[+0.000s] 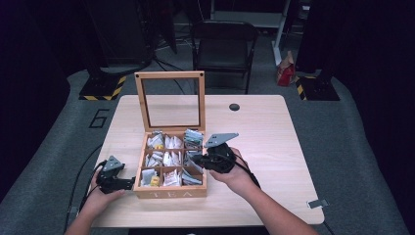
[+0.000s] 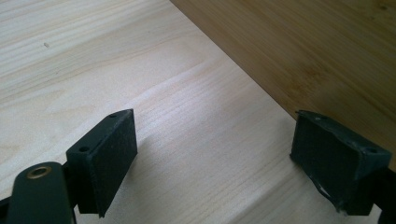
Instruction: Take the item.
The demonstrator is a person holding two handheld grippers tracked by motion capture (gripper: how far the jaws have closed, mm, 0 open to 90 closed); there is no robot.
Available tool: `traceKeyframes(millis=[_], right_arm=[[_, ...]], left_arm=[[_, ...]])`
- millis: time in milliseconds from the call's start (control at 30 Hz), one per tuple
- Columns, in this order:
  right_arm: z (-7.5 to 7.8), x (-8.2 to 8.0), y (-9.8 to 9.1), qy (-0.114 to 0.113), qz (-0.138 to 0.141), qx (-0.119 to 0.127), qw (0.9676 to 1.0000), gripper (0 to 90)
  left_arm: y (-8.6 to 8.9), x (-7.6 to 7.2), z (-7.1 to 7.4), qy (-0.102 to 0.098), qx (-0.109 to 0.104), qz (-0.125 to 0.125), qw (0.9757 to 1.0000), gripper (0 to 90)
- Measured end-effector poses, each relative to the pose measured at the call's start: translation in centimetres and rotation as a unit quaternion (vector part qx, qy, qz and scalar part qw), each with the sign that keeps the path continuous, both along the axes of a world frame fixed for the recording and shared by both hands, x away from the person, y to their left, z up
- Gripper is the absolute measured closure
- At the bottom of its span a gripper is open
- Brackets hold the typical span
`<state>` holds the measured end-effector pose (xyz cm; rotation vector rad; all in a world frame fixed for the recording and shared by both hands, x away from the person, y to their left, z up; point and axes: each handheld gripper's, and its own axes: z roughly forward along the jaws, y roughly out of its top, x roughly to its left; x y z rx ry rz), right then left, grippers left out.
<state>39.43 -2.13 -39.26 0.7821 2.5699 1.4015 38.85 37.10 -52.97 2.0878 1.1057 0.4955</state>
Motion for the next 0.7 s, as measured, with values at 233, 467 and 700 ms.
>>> traceKeyframes(millis=[233, 467, 700], right_arm=[[0.2, 0.1, -0.1, -0.002, -0.002, 0.0, 1.0, 89.8], [0.4, 0.2, -0.4, -0.002, -0.006, 0.001, 1.0, 89.8], [0.4, 0.5, -1.1, -0.003, -0.016, 0.001, 0.9999, 89.8]], left_arm=[[0.0, 0.0, 0.0, 0.0, 0.001, -0.001, 1.0, 13.9], [0.0, 0.0, 0.0, 0.001, 0.001, -0.001, 1.0, 13.9], [0.0, 0.0, 0.0, 0.0, 0.0, 0.0, 1.0, 13.9]])
